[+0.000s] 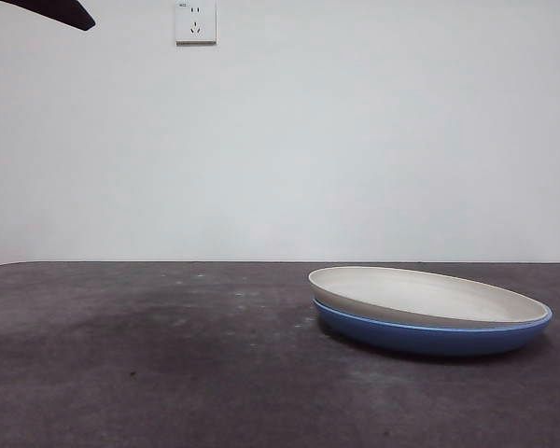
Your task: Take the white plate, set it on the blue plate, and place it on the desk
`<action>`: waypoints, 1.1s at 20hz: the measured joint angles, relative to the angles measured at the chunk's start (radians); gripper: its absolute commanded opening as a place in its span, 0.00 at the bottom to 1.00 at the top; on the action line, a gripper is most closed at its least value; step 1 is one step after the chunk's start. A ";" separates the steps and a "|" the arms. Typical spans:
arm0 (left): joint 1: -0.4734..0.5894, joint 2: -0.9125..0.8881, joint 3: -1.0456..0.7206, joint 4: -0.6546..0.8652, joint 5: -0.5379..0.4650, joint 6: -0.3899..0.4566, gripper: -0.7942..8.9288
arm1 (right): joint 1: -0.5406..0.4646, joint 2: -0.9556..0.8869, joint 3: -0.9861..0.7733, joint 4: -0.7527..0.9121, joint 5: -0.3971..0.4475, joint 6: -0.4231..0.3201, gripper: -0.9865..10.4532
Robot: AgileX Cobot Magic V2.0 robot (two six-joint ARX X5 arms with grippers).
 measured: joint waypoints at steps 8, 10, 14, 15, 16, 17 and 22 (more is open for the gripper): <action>0.000 0.000 0.000 0.000 0.000 0.000 0.40 | 0.000 0.240 -0.063 0.161 0.034 0.036 0.49; 0.000 0.000 0.000 0.000 0.000 0.000 0.40 | 0.000 0.355 -0.084 0.237 0.034 0.041 0.49; 0.000 0.000 0.000 0.000 0.000 0.000 0.40 | 0.000 0.543 -0.085 0.368 0.032 0.042 0.49; 0.000 0.000 0.000 0.000 0.000 0.000 0.40 | 0.000 0.588 -0.085 0.388 0.032 0.042 0.49; 0.000 0.000 0.000 0.000 0.000 0.000 0.40 | 0.000 0.620 -0.085 0.399 0.032 0.042 0.49; 0.000 0.000 0.000 0.000 0.000 0.000 0.40 | 0.000 0.648 -0.086 0.408 0.032 0.042 0.49; 0.000 0.000 0.000 0.000 0.000 0.000 0.40 | 0.000 0.775 -0.086 0.472 0.032 0.041 0.47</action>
